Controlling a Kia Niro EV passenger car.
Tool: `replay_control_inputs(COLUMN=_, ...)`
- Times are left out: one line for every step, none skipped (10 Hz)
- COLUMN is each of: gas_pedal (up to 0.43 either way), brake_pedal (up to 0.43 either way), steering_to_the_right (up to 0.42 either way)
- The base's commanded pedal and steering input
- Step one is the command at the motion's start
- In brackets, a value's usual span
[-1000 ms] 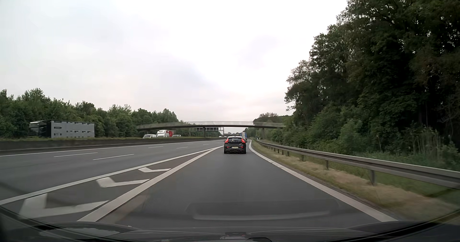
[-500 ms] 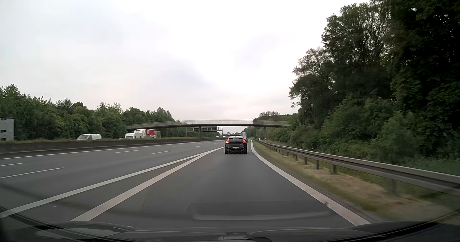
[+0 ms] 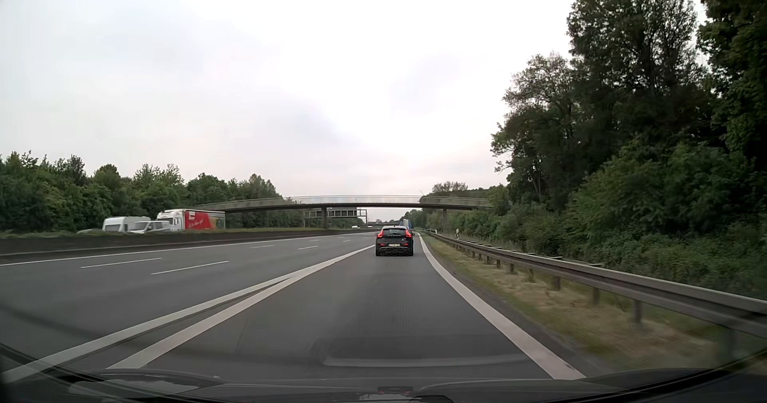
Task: Follow the waypoints while adhering to traffic rules and regulations
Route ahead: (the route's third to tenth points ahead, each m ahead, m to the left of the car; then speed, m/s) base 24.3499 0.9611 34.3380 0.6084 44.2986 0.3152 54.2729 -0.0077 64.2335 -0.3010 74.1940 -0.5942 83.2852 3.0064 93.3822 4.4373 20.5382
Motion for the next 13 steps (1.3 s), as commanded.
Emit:
replay_control_inputs(gas_pedal=0.299, brake_pedal=0.000, steering_to_the_right=0.005)
replay_control_inputs(gas_pedal=0.299, brake_pedal=0.000, steering_to_the_right=0.005)
replay_control_inputs(gas_pedal=0.299, brake_pedal=0.000, steering_to_the_right=0.005)
replay_control_inputs(gas_pedal=0.287, brake_pedal=0.000, steering_to_the_right=0.005)
replay_control_inputs(gas_pedal=0.287, brake_pedal=0.000, steering_to_the_right=0.005)
replay_control_inputs(gas_pedal=0.287, brake_pedal=0.000, steering_to_the_right=0.005)
replay_control_inputs(gas_pedal=0.287, brake_pedal=0.000, steering_to_the_right=0.005)
replay_control_inputs(gas_pedal=0.260, brake_pedal=0.000, steering_to_the_right=0.008)
replay_control_inputs(gas_pedal=0.240, brake_pedal=0.000, steering_to_the_right=0.008)
replay_control_inputs(gas_pedal=0.220, brake_pedal=0.000, steering_to_the_right=0.008)
replay_control_inputs(gas_pedal=0.197, brake_pedal=0.000, steering_to_the_right=0.006)
replay_control_inputs(gas_pedal=0.189, brake_pedal=0.000, steering_to_the_right=0.004)
replay_control_inputs(gas_pedal=0.189, brake_pedal=0.000, steering_to_the_right=0.002)
